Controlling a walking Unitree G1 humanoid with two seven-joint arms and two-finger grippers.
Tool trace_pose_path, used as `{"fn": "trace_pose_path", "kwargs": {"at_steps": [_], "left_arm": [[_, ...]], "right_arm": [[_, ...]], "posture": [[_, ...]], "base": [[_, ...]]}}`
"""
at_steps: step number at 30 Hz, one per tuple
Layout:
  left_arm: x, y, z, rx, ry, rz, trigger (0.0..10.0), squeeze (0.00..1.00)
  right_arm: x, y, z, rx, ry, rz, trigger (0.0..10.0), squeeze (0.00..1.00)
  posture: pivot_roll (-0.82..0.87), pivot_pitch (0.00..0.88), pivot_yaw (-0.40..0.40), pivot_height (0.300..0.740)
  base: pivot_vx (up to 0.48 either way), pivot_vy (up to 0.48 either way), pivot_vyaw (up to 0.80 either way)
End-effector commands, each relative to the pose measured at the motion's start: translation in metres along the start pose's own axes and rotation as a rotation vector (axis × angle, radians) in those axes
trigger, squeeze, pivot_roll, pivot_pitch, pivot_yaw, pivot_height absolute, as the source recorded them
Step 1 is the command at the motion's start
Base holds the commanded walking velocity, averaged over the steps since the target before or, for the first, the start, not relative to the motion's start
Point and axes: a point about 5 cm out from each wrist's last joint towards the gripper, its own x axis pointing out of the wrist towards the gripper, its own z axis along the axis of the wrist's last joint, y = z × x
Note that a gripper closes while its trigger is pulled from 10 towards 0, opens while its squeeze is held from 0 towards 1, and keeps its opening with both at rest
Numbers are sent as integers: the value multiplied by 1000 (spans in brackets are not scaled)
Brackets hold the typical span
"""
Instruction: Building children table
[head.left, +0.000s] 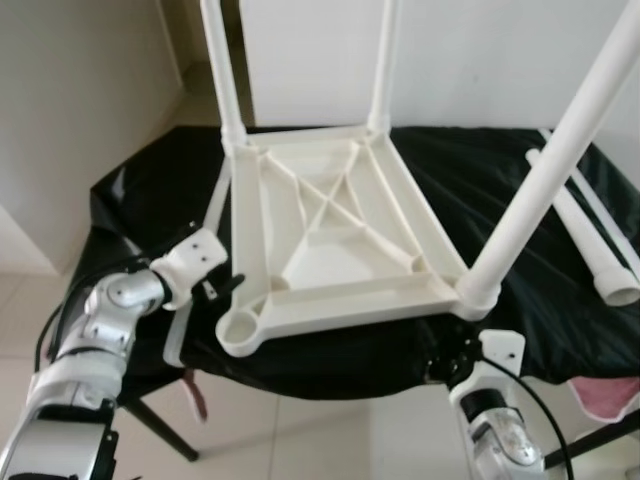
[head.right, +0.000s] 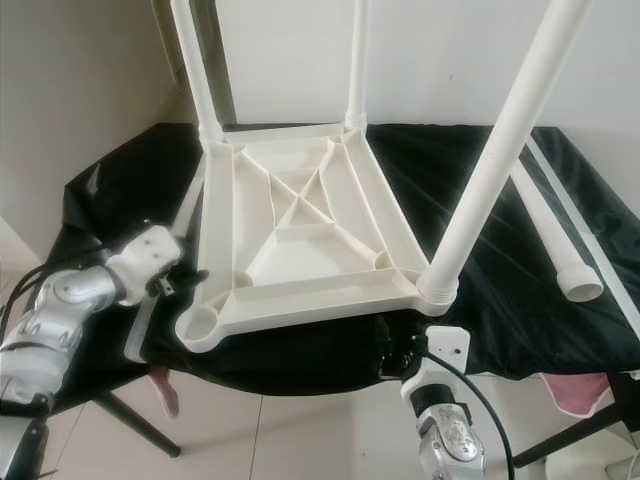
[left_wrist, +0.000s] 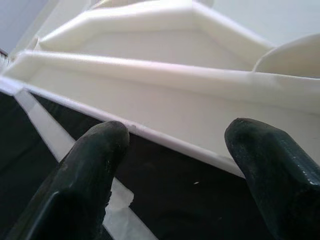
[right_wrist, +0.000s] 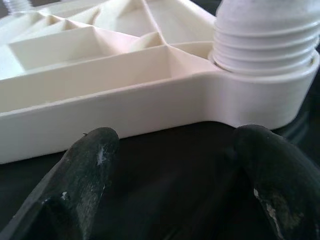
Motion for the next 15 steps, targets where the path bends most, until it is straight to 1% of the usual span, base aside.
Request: {"fn": "trace_pose_path", "kwargs": {"at_steps": [1,2,3,4,5,6,7,10,11,12,13,14,15], "left_arm": [[4,-24,-10,-2,39,-157,10000,0],[5,-30,-9,5,33,-191,10000,0],[5,-30,-9,5,33,-191,10000,0],[5,-34,-9,10,28,-213,10000,0],[5,-34,-9,10,28,-213,10000,0],[5,-39,-8,10,20,-243,10000,0],[5,-39,-8,10,20,-243,10000,0],[4,-53,-6,9,-1,-328,10000,0],[4,-53,-6,9,-1,-328,10000,0],[2,-60,-4,10,-8,-373,10000,0],[2,-60,-4,10,-8,-373,10000,0],[1,-64,-4,11,-13,-403,10000,0],[1,-64,-4,11,-13,-403,10000,0]], "right_arm": [[1,-3,-3,13,19,-23,10000,0],[4,-4,-3,11,21,-27,10000,0],[4,-4,-3,11,21,-27,10000,0],[6,-4,-2,8,22,-29,10000,0],[6,-4,-2,8,22,-29,10000,0],[8,-5,-2,2,26,-33,10000,0],[8,-5,-2,2,26,-33,10000,0],[22,-5,0,-13,33,-11,10000,0],[22,-5,0,-13,33,-11,10000,0],[30,-5,1,-25,36,6,10000,0],[30,-5,1,-25,36,6,10000,0],[35,-5,3,-32,38,15,10000,0],[35,-5,3,-32,38,15,10000,0]], "posture": [[-64,30,28,740],[-64,32,28,740],[-64,32,28,740],[-64,32,28,740],[-64,32,28,740],[-66,32,30,740],[-66,32,30,740],[-67,29,33,740],[-67,29,33,740],[-64,25,34,740],[-64,25,34,740],[-64,25,34,740],[-64,25,34,740]], "base": [[0,0,0],[0,0,0],[0,0,0],[0,0,0],[0,0,0],[0,0,0],[0,0,0],[0,0,0],[0,0,0],[0,0,0],[0,0,0],[0,0,0],[0,0,0]]}}
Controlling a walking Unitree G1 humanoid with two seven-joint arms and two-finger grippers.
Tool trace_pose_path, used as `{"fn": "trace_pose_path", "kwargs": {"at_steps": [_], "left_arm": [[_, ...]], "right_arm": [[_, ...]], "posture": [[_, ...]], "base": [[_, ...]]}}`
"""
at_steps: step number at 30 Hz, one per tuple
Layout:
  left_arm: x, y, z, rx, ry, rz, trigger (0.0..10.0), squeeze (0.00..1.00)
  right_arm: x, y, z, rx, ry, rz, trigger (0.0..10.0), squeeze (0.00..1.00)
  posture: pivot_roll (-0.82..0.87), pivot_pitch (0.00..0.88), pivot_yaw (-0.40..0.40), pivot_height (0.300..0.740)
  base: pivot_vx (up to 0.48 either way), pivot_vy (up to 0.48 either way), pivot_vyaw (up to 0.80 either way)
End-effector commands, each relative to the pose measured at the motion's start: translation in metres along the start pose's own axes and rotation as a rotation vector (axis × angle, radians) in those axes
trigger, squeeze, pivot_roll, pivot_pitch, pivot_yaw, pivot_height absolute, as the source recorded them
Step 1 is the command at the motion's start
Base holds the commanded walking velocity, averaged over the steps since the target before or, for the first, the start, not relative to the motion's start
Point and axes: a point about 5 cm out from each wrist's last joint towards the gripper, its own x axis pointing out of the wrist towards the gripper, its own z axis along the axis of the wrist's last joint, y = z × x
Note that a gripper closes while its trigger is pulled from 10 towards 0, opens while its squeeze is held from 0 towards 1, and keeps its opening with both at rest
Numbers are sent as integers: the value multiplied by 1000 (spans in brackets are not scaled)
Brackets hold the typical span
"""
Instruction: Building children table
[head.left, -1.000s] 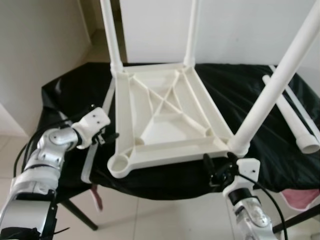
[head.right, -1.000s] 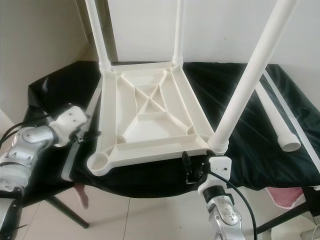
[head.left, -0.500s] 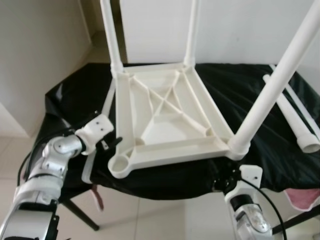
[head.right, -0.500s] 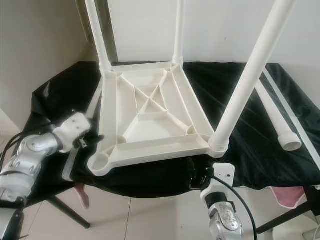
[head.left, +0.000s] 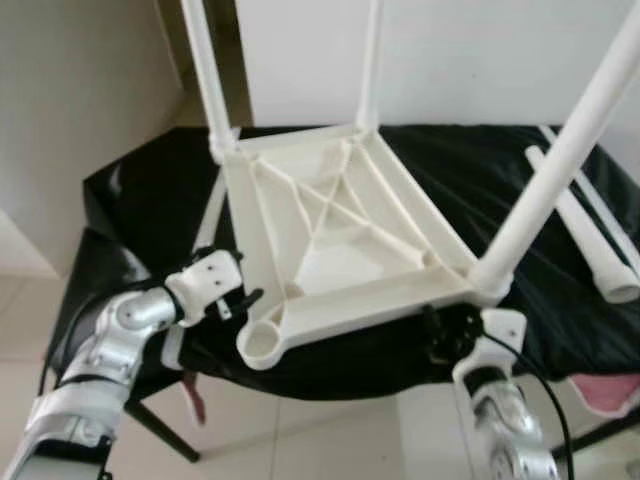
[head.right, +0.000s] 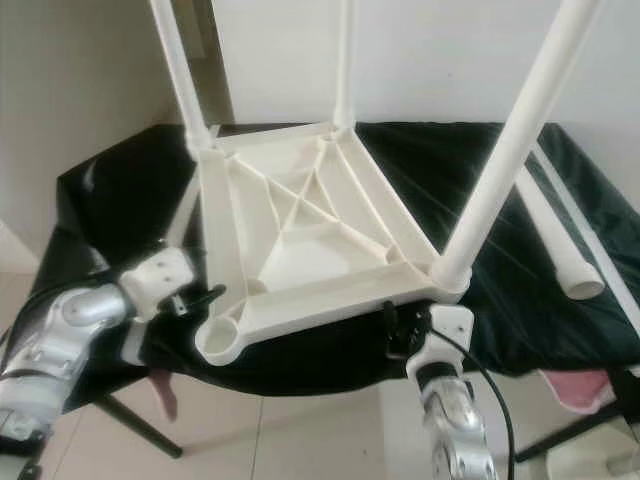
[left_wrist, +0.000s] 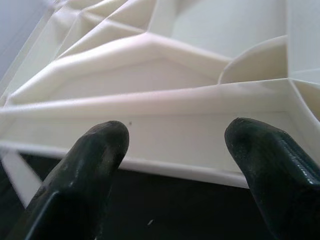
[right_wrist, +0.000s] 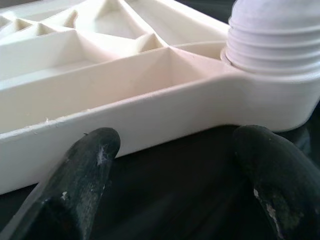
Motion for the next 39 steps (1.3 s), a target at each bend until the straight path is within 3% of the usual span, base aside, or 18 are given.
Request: {"fn": "trace_pose_path", "kwargs": {"at_steps": [1,5,9,13,18,23,25,29,32,35,39], "left_arm": [[1,-41,-12,-45,52,-371,10000,0],[-2,-51,-9,-55,44,-440,10000,0],[-2,-76,0,-72,9,-552,10000,0],[-2,-81,4,-70,-9,-569,10000,0],[15,-102,23,-115,-90,-609,10000,0],[29,-110,34,-152,-116,-575,10000,0],[32,-107,36,-168,-125,-539,10000,0],[29,-80,37,-192,-169,-374,10000,0],[25,-73,35,-213,-174,-350,10000,0],[6,-53,32,-294,-221,-296,10000,0],[-11,-47,32,-308,-238,-341,10000,0]], "right_arm": [[8,1,-2,-11,29,21,10000,0],[19,2,1,-8,37,48,10000,0],[42,8,6,-43,62,105,10000,0],[46,8,7,-54,63,113,10000,0],[68,-5,11,-102,84,-22,10000,0],[73,-14,12,-98,85,-106,10000,0],[73,-16,12,-94,79,-130,10000,0],[66,-29,19,-87,14,-211,10000,0],[64,-32,21,-76,-9,-215,10000,0],[50,-39,28,-41,-101,-198,10000,0],[35,-40,32,-18,-162,-159,10000,0]], "posture": [[-60,24,32,740],[-57,19,35,740],[-52,13,32,740],[-52,13,32,740],[-45,7,28,740],[-43,7,25,740],[-45,10,25,740],[-38,17,21,740],[-37,21,20,740],[-35,24,20,740],[-33,22,20,740]], "base": [[0,0,0],[0,0,0],[0,0,0],[0,0,0],[0,0,0],[0,0,0],[0,0,0],[0,0,0],[0,0,0],[0,0,0],[0,0,0]]}}
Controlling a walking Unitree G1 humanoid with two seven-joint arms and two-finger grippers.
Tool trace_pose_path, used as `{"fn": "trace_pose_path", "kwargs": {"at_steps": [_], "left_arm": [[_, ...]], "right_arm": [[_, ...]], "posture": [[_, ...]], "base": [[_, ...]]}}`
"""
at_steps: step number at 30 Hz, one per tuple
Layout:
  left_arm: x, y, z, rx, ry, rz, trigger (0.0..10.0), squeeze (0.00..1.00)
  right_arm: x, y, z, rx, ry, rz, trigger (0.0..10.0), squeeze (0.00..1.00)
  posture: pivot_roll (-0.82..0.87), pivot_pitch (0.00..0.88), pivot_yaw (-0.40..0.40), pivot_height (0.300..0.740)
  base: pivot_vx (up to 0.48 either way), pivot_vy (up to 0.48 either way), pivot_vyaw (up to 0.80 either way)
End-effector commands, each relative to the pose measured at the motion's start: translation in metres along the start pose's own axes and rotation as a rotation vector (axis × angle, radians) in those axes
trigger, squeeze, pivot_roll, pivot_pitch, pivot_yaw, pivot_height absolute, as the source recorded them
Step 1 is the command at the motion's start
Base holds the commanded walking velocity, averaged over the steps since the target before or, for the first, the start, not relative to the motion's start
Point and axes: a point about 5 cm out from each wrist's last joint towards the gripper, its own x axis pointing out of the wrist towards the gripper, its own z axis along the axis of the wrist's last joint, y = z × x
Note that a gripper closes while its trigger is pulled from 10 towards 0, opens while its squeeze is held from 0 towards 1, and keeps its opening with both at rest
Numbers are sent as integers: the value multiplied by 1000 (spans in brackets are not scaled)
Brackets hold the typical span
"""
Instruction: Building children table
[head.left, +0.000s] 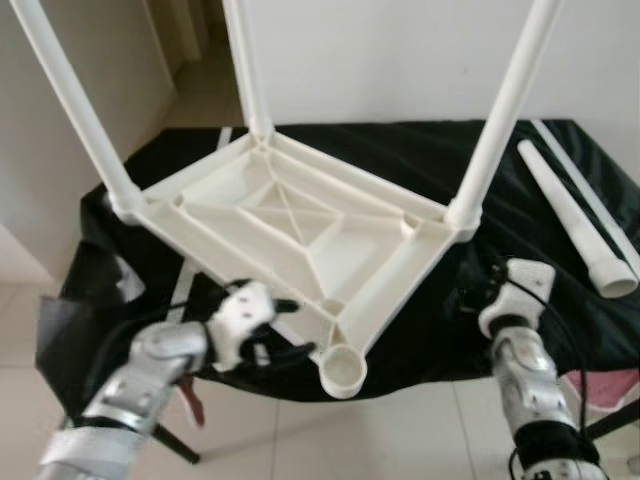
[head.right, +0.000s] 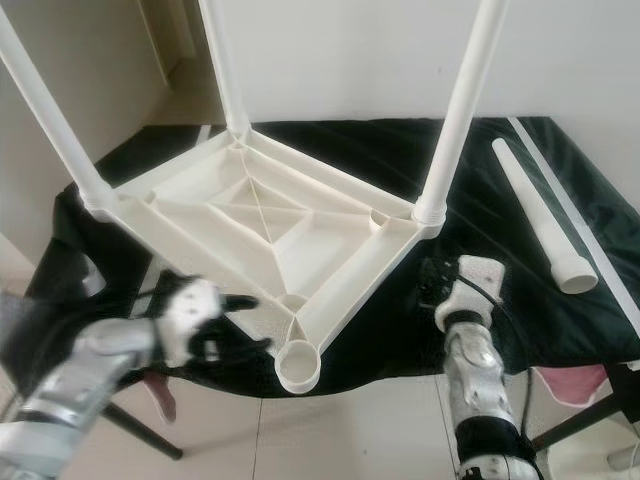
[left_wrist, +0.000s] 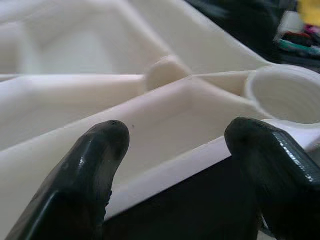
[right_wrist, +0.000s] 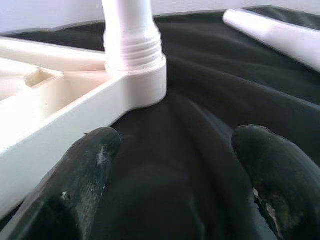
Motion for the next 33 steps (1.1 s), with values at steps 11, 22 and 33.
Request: {"fn": "trace_pose_path", "kwargs": {"at_steps": [11,22,33], "left_arm": [[-11,3,2,43,47,-138,10000,0],[5,24,-1,203,185,-25,10000,0],[18,37,-6,313,275,16,10000,0]], "right_arm": [[-17,8,11,24,-59,106,10000,0],[-16,15,25,33,-91,164,10000,0],[-16,19,28,40,-90,182,10000,0]], "posture": [[-47,9,22,740],[-62,0,24,740],[-71,0,29,740]], "base": [[0,0,0],[0,0,0],[0,0,0]]}}
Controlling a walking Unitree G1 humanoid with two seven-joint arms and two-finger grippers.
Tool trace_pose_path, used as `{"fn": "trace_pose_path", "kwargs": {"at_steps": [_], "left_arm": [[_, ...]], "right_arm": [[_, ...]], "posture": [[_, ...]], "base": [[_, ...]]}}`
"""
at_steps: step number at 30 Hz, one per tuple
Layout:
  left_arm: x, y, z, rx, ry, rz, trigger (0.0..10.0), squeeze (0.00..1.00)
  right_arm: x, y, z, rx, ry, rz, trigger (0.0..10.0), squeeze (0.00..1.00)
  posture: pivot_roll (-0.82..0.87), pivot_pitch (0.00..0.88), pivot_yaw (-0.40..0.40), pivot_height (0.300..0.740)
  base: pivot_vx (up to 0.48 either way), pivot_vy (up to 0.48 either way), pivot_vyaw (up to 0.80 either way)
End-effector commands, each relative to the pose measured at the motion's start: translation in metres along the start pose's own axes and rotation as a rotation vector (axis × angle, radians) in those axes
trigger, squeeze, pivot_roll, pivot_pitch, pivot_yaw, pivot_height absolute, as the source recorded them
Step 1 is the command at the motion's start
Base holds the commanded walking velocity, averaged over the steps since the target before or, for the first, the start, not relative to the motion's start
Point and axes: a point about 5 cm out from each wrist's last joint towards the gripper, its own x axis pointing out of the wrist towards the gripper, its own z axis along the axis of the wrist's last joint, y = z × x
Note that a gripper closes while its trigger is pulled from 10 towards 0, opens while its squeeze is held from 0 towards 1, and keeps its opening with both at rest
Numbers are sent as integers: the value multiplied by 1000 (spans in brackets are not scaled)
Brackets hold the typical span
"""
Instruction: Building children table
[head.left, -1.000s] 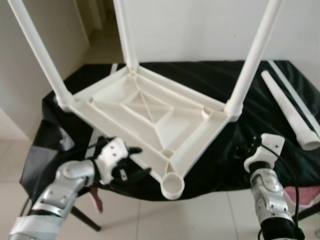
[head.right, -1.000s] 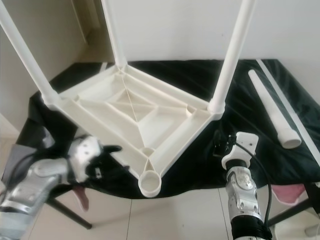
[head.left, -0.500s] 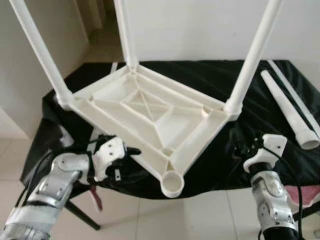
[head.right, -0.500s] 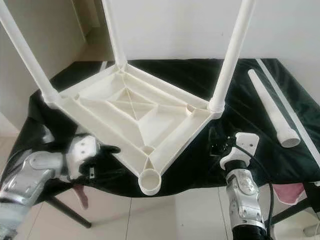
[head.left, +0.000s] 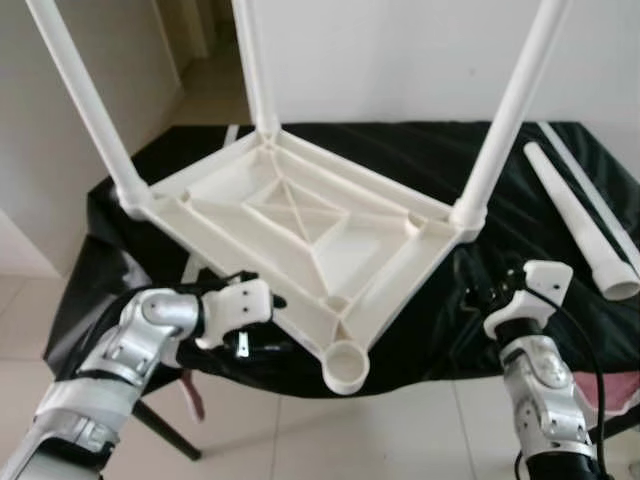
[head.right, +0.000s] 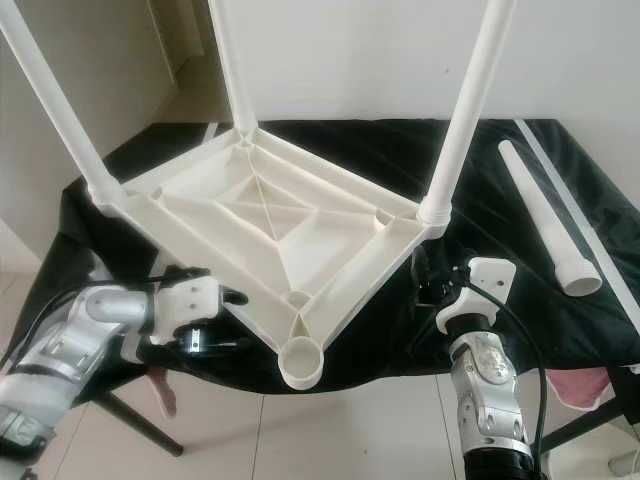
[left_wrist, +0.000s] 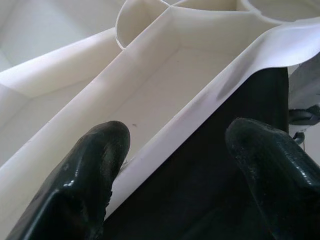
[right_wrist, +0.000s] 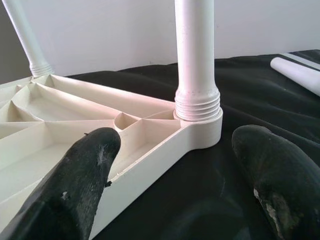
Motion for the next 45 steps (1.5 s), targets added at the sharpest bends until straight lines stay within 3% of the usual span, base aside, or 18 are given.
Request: {"fn": "trace_pose_path", "kwargs": {"at_steps": [1,7,9,17,21,25,28,29,31,35,38,44,45], "left_arm": [[6,12,-5,-14,51,207,10000,0],[14,22,-8,-50,127,207,10000,0],[18,24,-8,-96,148,173,10000,0],[26,25,-9,-122,187,100,10000,0],[32,26,-11,-272,184,120,10000,0],[39,23,-11,-361,189,160,10000,0],[40,23,-9,-376,184,166,10000,0],[45,25,-4,-441,162,228,10000,0],[48,29,3,-497,132,290,10000,0],[53,31,10,-554,91,356,10000,0],[64,28,22,-641,45,457,10000,0],[73,22,41,-629,-41,520,10000,0],[74,19,49,-635,-109,504,10000,0]], "right_arm": [[0,3,0,7,7,17,10000,0],[1,2,0,-5,15,21,10000,0],[2,2,1,-7,15,19,10000,0],[4,3,1,-8,14,22,10000,0],[2,1,3,-12,9,6,10000,0],[0,0,3,-14,11,-3,10000,0],[-1,1,2,-13,12,-4,10000,0],[-2,1,1,-11,15,-6,10000,0],[-2,1,1,-10,18,-8,10000,0],[-2,1,1,-8,19,-11,10000,0],[-2,2,1,-3,19,-16,10000,0],[-2,3,0,3,20,-24,10000,0],[-2,3,0,4,19,-25,10000,0]], "posture": [[-72,0,30,740],[-77,0,31,740],[-77,0,32,740],[-82,0,36,740],[-94,0,47,740],[-98,0,48,740],[-98,0,48,740],[-95,0,46,740],[-93,0,46,740],[-90,0,49,740],[-88,0,50,740],[-85,7,51,740],[-84,12,52,740]], "base": [[0,0,0],[0,0,0],[0,0,0],[0,0,0],[0,0,0],[0,0,0],[0,0,0],[0,0,0],[0,0,0],[0,0,0],[0,0,0],[0,0,0],[0,0,0]]}}
